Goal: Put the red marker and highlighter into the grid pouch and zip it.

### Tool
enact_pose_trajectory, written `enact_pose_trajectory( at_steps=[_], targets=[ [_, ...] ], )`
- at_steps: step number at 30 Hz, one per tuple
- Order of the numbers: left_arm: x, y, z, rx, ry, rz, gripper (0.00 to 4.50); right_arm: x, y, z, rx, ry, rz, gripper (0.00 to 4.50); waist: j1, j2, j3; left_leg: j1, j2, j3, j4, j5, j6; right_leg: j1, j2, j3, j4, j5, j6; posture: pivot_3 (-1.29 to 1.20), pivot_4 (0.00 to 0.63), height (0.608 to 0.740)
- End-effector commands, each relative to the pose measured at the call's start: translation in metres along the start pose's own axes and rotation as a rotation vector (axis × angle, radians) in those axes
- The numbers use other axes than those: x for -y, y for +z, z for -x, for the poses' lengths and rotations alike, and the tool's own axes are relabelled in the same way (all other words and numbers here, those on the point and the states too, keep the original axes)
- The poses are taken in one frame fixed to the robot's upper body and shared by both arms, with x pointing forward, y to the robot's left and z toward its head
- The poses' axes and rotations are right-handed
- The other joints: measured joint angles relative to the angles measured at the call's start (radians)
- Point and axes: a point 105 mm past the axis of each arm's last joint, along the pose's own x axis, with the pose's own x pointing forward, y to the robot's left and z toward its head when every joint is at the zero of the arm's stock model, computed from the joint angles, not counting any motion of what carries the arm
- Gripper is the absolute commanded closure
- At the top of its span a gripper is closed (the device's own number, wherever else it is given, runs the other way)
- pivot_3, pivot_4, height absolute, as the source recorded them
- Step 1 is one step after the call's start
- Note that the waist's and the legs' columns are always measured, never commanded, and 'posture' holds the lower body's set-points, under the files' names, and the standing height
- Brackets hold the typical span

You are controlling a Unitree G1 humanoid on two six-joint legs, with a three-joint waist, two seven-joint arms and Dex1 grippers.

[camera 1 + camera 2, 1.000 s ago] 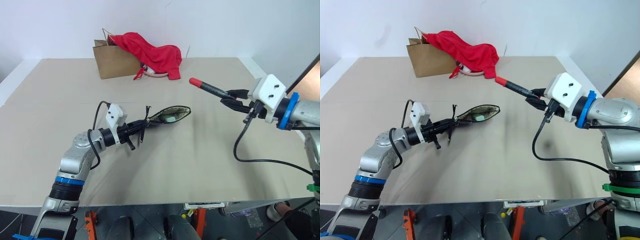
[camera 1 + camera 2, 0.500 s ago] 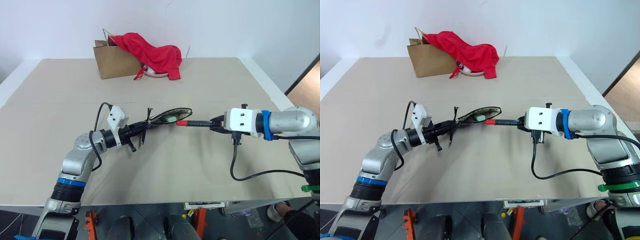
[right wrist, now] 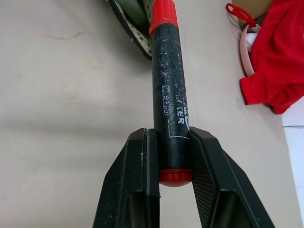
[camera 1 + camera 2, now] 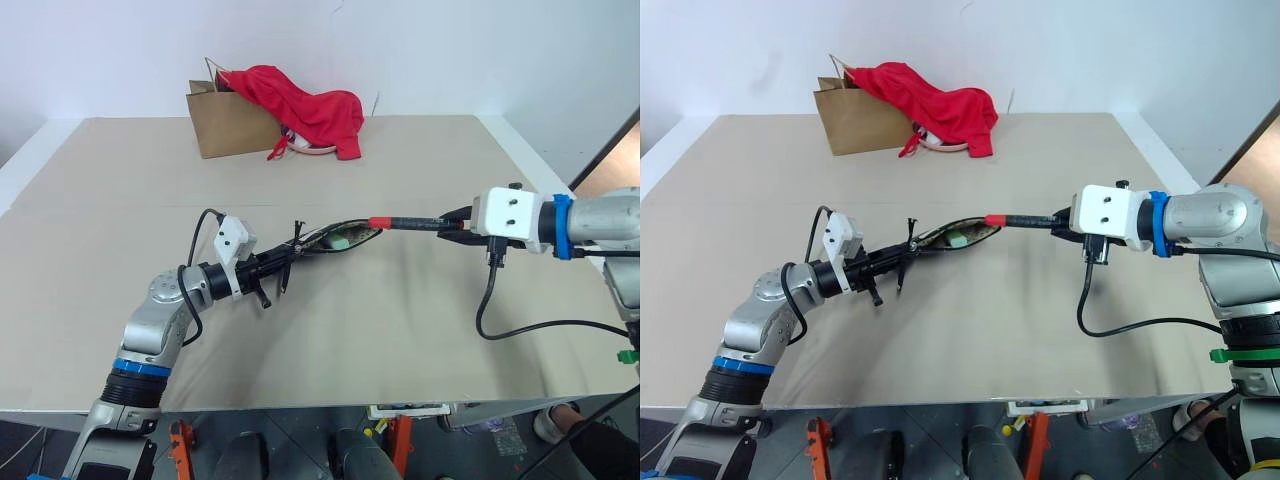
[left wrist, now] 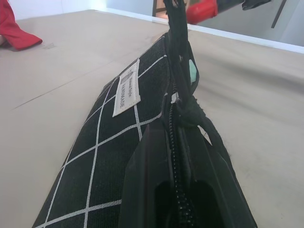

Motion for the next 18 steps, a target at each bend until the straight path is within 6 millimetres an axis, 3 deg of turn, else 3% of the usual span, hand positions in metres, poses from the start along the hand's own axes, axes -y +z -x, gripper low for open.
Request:
enact_pose_trajectory(
  at_steps=[1, 5, 11, 18],
  targets=[
    [-0.001, 0.013, 0.001, 0.036, -0.004, -0.046, 4.5, -0.002, 0.004, -0.007, 0.003, 0.007, 0.052, 3.89, 0.0, 0.0, 0.0, 0.0, 0.0, 0.0, 0.0, 0.0, 0.0, 0.0, 0.0, 0.0, 0.0, 0.0, 0.0, 0.0, 0.15, 0.74],
    [-0.001, 0.013, 0.001, 0.04, -0.006, -0.047, 4.5, -0.013, 0.009, -0.029, 0.022, 0.062, 0.094, 3.89, 0.0, 0.0, 0.0, 0.0, 0.0, 0.0, 0.0, 0.0, 0.0, 0.0, 0.0, 0.0, 0.0, 0.0, 0.0, 0.0, 0.15, 0.74],
    [-0.002, 0.014, 0.001, 0.047, 0.004, -0.05, 4.5, -0.027, 0.019, -0.045, 0.069, 0.14, 0.131, 3.89, 0.0, 0.0, 0.0, 0.0, 0.0, 0.0, 0.0, 0.0, 0.0, 0.0, 0.0, 0.0, 0.0, 0.0, 0.0, 0.0, 0.15, 0.74],
    [-0.002, 0.013, 0.001, 0.05, 0.005, -0.046, 4.5, -0.016, 0.038, -0.057, 0.132, 0.116, 0.132, 3.89, 0.0, 0.0, 0.0, 0.0, 0.0, -0.001, 0.0, 0.0, 0.0, 0.0, 0.0, -0.001, 0.001, 0.001, -0.001, 0.0, 0.15, 0.74]
  ],
)
